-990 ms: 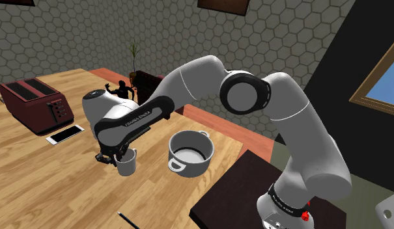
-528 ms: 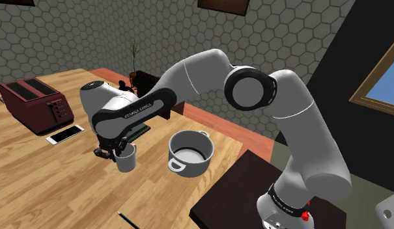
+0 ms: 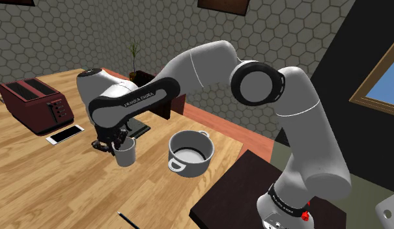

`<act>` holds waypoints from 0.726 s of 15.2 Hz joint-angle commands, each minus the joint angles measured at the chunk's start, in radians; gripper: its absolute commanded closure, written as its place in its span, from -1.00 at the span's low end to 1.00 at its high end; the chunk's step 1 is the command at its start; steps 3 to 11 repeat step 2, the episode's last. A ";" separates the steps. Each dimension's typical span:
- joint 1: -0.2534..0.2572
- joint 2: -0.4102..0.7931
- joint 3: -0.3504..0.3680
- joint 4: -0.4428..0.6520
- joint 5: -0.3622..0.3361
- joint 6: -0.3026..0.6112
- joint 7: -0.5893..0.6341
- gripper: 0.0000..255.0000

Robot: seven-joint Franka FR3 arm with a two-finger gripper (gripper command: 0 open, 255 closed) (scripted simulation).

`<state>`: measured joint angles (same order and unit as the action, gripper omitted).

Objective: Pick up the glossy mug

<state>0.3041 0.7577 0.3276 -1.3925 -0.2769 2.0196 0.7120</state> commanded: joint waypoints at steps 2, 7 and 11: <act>0.000 -0.005 0.001 0.009 0.002 -0.014 -0.003 1.00; 0.000 -0.005 0.001 0.009 0.002 -0.014 -0.003 1.00; 0.000 -0.005 0.001 0.009 0.002 -0.014 -0.003 1.00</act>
